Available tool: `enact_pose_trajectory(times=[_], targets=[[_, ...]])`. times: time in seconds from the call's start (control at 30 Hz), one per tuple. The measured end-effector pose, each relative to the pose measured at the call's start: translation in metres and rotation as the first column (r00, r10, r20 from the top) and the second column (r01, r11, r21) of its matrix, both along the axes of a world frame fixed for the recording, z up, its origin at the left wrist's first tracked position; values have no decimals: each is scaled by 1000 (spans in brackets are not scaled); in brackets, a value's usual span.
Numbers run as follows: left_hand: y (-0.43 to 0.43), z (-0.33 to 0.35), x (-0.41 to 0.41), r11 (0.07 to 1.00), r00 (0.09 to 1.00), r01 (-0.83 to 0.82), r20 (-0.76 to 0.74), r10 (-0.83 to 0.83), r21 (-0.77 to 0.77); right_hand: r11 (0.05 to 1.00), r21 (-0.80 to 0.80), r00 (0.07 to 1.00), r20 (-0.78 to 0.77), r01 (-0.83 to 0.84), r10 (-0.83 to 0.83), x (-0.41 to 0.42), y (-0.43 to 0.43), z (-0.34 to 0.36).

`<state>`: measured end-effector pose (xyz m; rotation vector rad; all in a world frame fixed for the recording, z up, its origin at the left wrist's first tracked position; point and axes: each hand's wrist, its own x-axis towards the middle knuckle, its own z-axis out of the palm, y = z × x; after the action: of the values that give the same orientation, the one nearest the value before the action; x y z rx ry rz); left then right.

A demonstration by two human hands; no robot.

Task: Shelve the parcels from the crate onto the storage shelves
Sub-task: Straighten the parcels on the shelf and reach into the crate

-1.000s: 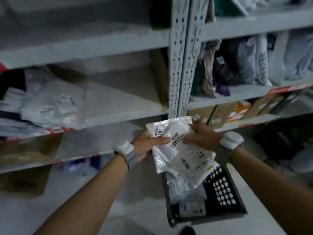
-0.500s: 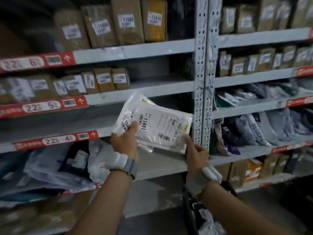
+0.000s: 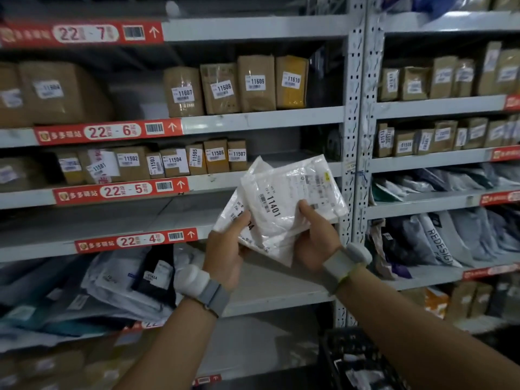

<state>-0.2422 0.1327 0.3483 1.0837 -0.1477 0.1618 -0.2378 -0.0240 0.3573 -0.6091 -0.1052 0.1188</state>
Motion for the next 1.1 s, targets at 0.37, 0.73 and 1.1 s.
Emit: enact_pose_trajectory(times=[0.37, 0.73, 1.1], targets=[[57, 42, -20, 916, 998, 31, 36, -49, 400, 845, -421, 937, 253, 330, -240, 8, 18, 41], [116, 40, 2, 932, 971, -239, 68, 229, 274, 924, -355, 966, 252, 145, -54, 8, 18, 65], [149, 39, 1, 910, 941, -338, 83, 328, 238, 872, -444, 961, 260, 205, -94, 14, 32, 62]])
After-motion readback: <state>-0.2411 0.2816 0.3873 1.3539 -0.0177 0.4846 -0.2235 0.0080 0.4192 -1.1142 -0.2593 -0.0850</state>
